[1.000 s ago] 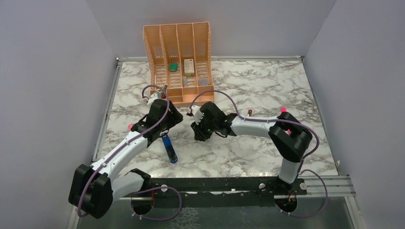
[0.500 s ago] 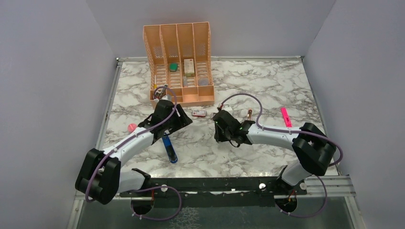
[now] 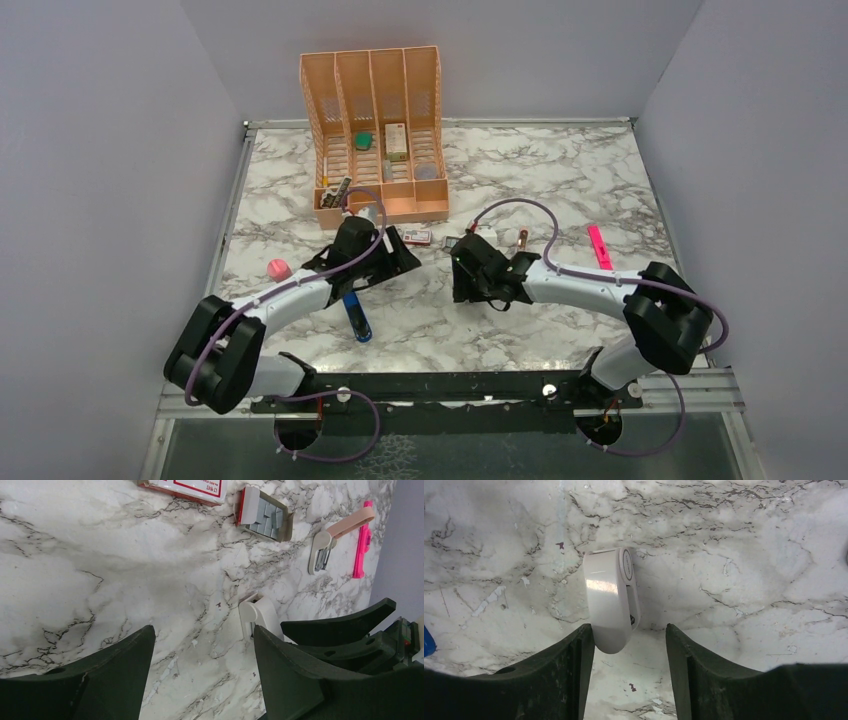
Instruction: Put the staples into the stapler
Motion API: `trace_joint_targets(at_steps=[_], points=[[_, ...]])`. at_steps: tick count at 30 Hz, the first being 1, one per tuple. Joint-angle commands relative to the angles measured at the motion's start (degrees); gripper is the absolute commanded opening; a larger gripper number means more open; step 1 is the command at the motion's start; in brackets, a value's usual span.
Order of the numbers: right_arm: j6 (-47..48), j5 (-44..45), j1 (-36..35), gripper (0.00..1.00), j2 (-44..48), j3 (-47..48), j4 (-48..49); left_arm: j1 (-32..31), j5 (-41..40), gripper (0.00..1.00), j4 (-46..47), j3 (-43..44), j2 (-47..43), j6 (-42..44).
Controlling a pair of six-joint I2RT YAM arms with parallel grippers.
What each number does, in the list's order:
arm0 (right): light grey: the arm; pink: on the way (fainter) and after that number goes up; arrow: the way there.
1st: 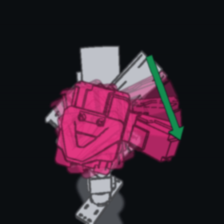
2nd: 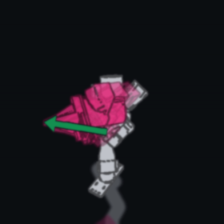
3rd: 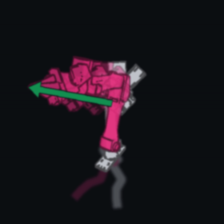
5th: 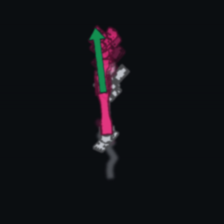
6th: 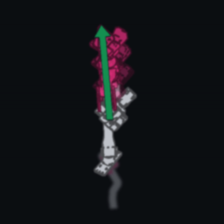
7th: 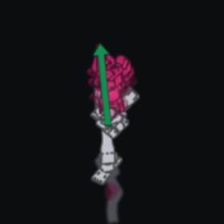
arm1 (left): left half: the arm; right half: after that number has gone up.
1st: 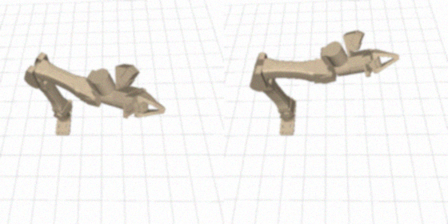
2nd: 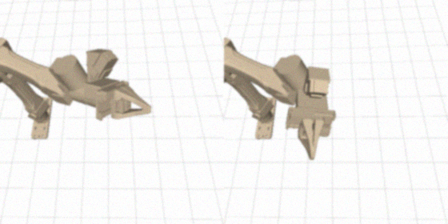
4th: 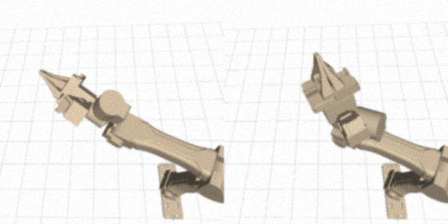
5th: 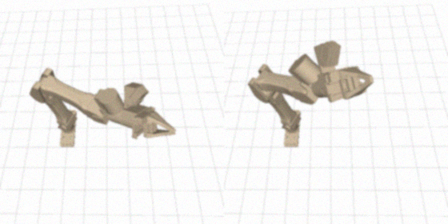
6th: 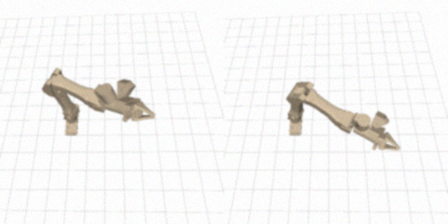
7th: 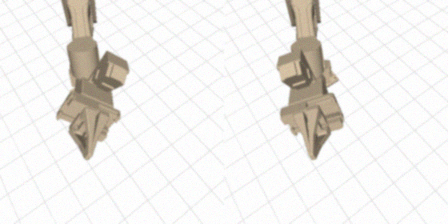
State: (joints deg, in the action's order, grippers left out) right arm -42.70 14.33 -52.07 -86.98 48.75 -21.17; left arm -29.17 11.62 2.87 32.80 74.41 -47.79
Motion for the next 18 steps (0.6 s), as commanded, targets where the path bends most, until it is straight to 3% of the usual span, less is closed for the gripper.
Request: trace_joint_targets(at_steps=[1,5,11,15,18], points=[[1.87,-2.86,-0.09,0.57,0.79,0.67,-0.60,-1.33,2.00,0.73,4.24,-1.23,1.60,-0.62],[3.10,-3.91,-0.13,0.48,-0.14,1.71,0.59,-2.23,1.95,0.74,5.75,-2.09,2.25,-1.07],[3.83,-4.37,-0.12,0.25,-1.13,2.67,0.80,-4.30,1.28,0.82,5.28,-2.03,3.98,-0.13],[2.74,-5.54,-0.01,0.22,0.20,2.40,1.72,-5.96,1.82,0.83,7.21,-2.89,4.02,0.37],[1.48,-8.56,0.69,0.22,1.54,2.16,2.82,-7.06,2.45,0.77,10.81,-4.43,3.74,-0.35]])
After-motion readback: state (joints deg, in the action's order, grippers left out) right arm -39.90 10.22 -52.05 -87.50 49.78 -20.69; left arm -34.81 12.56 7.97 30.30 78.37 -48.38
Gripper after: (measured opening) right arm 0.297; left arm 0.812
